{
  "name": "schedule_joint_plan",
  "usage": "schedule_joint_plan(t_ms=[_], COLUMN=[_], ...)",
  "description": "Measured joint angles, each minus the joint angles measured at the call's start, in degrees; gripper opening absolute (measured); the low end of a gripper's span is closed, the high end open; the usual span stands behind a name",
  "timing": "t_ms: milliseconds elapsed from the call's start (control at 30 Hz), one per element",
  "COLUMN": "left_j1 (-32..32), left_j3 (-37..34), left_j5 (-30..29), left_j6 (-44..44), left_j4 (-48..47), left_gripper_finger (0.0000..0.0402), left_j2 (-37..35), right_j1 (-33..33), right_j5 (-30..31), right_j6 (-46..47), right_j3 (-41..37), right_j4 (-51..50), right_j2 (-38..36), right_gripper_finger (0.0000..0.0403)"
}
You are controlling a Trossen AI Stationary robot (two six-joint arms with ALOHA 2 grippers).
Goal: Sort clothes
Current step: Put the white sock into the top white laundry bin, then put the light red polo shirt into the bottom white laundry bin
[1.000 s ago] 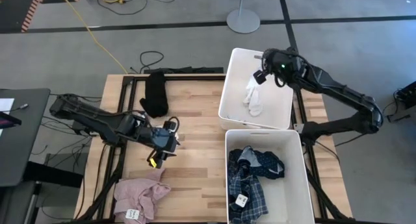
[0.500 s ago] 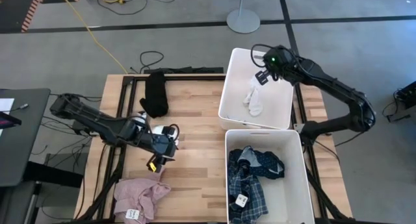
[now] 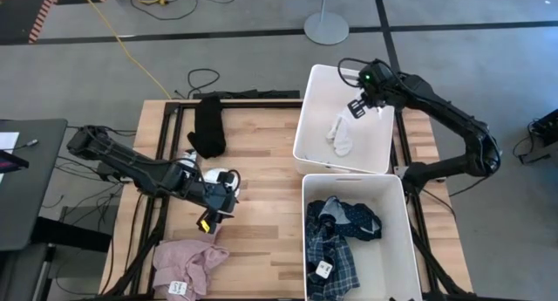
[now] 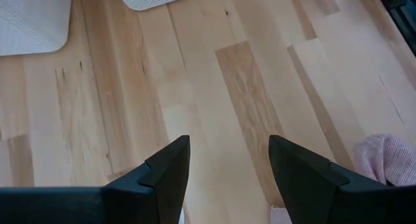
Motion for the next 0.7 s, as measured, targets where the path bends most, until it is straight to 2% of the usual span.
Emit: schedule_joint_plan(t_ms=[700], left_j1=[0.0], left_j3=[0.0], left_j5=[0.0], left_j6=[-0.8], left_j4=[0.1], left_gripper_finger=[0.0203], left_j2=[0.0], right_j1=[-0.4], right_j5=[-1.0], right_j6=[1.1], right_j3=[0.0], right_j4=[-1.9], right_j2=[0.0], right_gripper_finger=[0.0175])
